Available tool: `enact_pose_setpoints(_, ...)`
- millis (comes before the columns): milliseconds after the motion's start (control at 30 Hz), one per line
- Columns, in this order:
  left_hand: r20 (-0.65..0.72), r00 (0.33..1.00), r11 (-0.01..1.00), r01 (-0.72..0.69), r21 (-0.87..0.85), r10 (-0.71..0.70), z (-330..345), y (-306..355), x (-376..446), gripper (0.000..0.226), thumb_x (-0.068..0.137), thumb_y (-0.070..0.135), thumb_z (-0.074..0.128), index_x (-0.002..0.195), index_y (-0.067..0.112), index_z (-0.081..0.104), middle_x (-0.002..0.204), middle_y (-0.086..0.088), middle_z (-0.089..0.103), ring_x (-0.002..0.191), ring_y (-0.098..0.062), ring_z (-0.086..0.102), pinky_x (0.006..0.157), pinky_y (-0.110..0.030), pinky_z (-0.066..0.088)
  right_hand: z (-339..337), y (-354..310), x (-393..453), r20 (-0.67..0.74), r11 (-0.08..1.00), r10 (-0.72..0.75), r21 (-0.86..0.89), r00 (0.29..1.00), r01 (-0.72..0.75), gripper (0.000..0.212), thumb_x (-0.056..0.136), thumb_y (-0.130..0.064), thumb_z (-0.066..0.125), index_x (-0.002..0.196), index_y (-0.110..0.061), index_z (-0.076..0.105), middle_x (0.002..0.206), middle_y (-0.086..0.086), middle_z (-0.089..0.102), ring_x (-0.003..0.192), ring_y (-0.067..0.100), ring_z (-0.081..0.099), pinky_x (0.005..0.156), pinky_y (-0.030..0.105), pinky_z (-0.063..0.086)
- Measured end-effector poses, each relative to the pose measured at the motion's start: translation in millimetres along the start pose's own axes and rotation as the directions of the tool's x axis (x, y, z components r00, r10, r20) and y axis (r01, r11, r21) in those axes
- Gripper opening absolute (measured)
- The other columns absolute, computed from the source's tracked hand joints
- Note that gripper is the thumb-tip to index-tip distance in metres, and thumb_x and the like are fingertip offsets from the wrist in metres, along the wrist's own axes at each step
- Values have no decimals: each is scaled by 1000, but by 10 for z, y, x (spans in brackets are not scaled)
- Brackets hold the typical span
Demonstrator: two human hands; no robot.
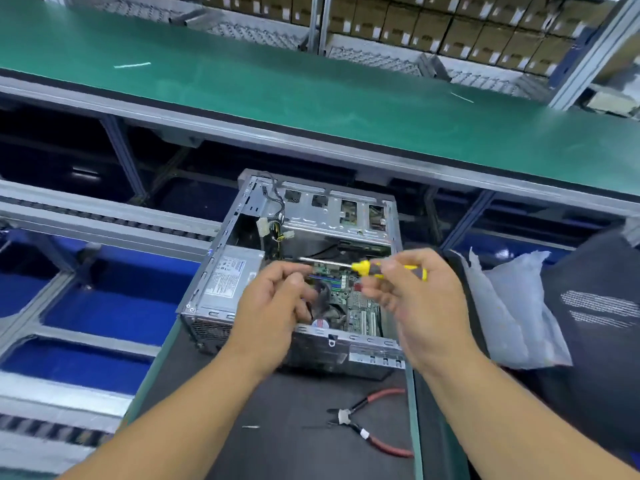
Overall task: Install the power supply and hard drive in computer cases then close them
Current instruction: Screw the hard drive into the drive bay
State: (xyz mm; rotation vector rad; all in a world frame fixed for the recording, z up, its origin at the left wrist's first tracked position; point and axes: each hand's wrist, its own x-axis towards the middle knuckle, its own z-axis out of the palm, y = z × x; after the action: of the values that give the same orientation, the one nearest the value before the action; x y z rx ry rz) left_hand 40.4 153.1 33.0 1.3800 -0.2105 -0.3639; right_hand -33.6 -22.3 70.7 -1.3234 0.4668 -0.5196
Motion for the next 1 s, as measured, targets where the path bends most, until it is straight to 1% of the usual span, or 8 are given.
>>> enact_pose_setpoints(200,200,925,943,333,-9,-324,-104,-364,-665,20,103,17,57,99,1,69,72,-15,65,47,-15,51,37,-22,32,-535,549,-944,114,956,289,21,950,-294,5,80,-12,71,80,-12,67,93,24,73,81,45,74,67,39,61)
enact_pose_setpoints(300,139,889,899,438,19,-436,-188,-688,-794,20,105,10,53,102,-6,66,72,-16,64,48,-16,53,39,-23,35,-694,803,-976,175,913,385,-215,906,-346,10,83,-10,73,82,-19,68,85,16,73,77,35,74,65,38,61)
enact_pose_setpoints(367,45,865,866,500,-12,-499,-231,-878,-815,21,106,9,51,105,-7,64,74,-16,66,51,-17,56,42,-23,41,-839,997,-950,235,801,382,-566,893,-194,18,89,-17,72,92,-33,65,81,-5,70,72,13,67,69,32,58)
enact_pose_setpoints(433,-21,850,850,527,18,-527,-257,-1019,-780,21,106,9,50,104,-7,63,74,-15,66,54,-18,58,45,-22,44,-990,1163,-904,325,525,280,-840,903,140,29,92,-32,68,115,-45,56,101,-23,61,92,1,58,83,20,48)
enact_pose_setpoints(500,-56,847,841,531,100,-529,-263,-1128,-688,20,106,8,49,103,-7,63,73,-15,66,56,-18,59,46,-23,46,-1131,1334,-859,423,288,217,-889,880,356,54,92,-41,64,141,-44,42,135,-20,45,127,7,43,104,25,38)
enact_pose_setpoints(600,-138,838,819,546,180,-528,-248,-1226,-556,17,105,7,51,101,-5,63,72,-14,66,55,-19,59,46,-23,47,-1279,1539,-800,401,91,320,-915,858,394,85,87,-57,64,157,-39,19,155,-10,25,150,21,17,116,46,28)
enact_pose_setpoints(833,-282,856,795,511,327,-434,-272,-1320,-690,25,99,3,59,115,22,59,71,-11,69,55,-20,58,50,-32,50,-1373,1417,-616,360,-48,424,-907,831,418,52,87,-55,60,136,-41,47,125,-7,43,121,22,45,94,45,37)
enact_pose_setpoints(1000,-327,915,652,399,645,-237,-309,-1073,-841,10,95,22,65,94,31,67,75,5,72,65,-8,64,76,-39,60,-1569,958,-574,352,65,439,-930,827,362,32,72,-52,50,101,-40,53,101,-12,43,91,8,53,77,28,47)
